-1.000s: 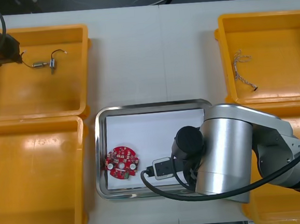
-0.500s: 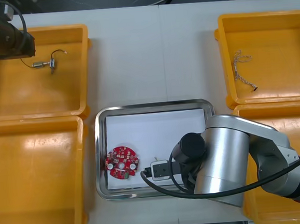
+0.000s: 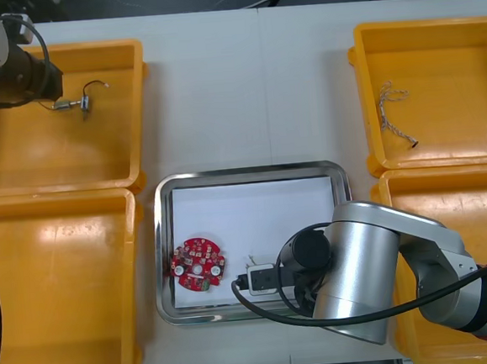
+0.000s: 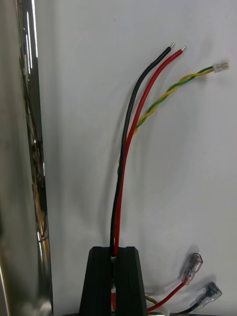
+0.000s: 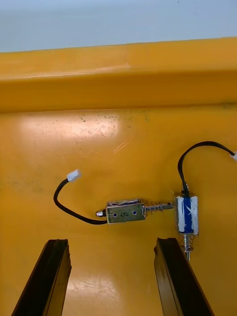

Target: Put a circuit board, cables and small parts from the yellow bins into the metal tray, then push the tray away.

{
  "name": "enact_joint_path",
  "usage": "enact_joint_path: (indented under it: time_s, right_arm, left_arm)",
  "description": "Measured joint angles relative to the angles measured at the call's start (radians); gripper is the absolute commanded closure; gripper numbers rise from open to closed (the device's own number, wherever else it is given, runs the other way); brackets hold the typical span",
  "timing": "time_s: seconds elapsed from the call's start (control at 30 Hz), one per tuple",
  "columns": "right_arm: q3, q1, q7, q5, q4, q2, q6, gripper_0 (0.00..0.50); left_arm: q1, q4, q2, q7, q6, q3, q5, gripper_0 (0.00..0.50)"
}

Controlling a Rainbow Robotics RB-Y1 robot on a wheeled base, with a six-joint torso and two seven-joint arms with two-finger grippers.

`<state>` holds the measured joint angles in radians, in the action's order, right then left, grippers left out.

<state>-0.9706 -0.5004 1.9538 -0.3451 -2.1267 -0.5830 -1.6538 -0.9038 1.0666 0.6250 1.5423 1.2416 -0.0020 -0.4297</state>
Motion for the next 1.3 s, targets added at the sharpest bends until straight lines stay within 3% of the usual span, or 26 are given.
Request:
enact_joint_path:
  time_s: [0.03,0.07,0.1,0.13,0.17,0.63,1.13,1.3]
  right_arm:
    - [0.0,0.0,0.0,0.001,0.0,0.0,0.0,0.306]
    - [0.0,0.0,0.0,0.002,0.0,0.0,0.0,0.187]
    - [0.0,0.0,0.0,0.004,0.0,0.0,0.0,0.123]
    - [0.0,0.0,0.0,0.006,0.0,0.0,0.0,0.028]
    - [0.0,0.0,0.0,0.006,0.0,0.0,0.0,0.0]
    - [0.047,0.0,0.0,-0.053,-0.04,0.0,-0.043,0.0]
    - [0.294,-0.007,0.0,-0.245,-0.14,0.01,-0.244,0.0]
    - [0.412,-0.01,-0.009,-0.317,-0.157,0.026,-0.26,0.0]
  left_arm:
    - [0.0,-0.004,0.0,0.001,-0.008,0.0,-0.002,0.0]
    - [0.0,-0.008,0.0,0.001,-0.015,0.0,-0.003,0.0]
    - [0.0,-0.013,0.0,0.001,-0.023,0.0,-0.004,0.0]
    - [0.0,-0.019,0.0,0.001,-0.032,0.0,-0.005,0.0]
    - [0.0,-0.025,0.0,0.001,-0.041,0.0,-0.006,0.0]
    - [0.0,-0.112,-0.017,0.001,-0.163,0.0,-0.015,0.0]
    - [0.0,-0.114,-0.046,0.001,-0.166,0.0,-0.011,0.0]
    - [0.0,-0.117,-0.046,0.001,-0.167,0.0,-0.007,0.0]
